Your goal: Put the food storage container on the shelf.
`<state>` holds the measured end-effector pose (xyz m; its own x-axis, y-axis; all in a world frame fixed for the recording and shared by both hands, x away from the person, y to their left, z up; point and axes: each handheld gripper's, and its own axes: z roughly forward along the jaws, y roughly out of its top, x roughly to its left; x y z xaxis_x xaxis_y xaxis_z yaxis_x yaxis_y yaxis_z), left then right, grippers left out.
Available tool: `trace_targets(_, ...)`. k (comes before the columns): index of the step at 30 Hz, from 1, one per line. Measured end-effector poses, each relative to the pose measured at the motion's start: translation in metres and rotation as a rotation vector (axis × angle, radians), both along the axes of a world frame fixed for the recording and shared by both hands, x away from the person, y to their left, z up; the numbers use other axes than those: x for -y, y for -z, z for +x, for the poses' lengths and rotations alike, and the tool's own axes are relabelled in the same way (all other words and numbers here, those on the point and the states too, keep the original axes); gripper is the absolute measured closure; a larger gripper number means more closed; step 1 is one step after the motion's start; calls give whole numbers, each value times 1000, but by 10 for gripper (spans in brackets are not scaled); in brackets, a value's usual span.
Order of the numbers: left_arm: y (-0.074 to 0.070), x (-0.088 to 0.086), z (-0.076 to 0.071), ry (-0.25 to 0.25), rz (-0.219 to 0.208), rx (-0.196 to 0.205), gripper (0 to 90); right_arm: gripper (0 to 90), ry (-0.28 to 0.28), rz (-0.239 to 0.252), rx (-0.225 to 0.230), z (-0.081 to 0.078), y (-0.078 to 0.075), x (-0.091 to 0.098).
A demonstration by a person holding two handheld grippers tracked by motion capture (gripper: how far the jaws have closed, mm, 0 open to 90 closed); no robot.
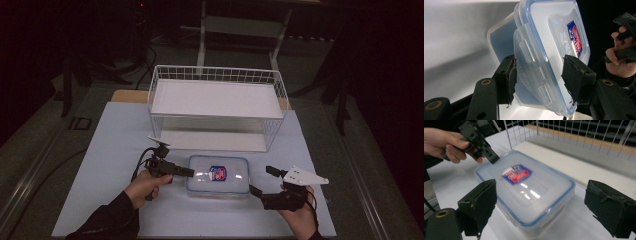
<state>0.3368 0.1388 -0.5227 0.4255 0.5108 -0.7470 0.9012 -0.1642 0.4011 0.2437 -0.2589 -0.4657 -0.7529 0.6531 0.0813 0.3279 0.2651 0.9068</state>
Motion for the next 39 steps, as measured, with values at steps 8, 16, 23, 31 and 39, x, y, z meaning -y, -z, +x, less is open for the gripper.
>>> trace_targets(8, -9, -1, -14, 28, 2, 94, 507, 160, -6, 35, -193, 25, 24, 3)
trace_targets(16, -14, -3, -28, 52, 3, 156, 552, 246, -46, 92, -369, 43, 40, 0)
trace_targets(23, -17, -1, -36, 70, 21, 185, 562, 385, -75, 129, -453, 45, 43, 3)
trace_targets(31, -18, 0, -44, 63, 27, 215, 566, 484, -91, 154, -482, 43, 42, 6)
trace_targets(39, -24, 5, -58, 43, 52, 265, 567, 519, -82, 149, -484, 35, 37, 8)
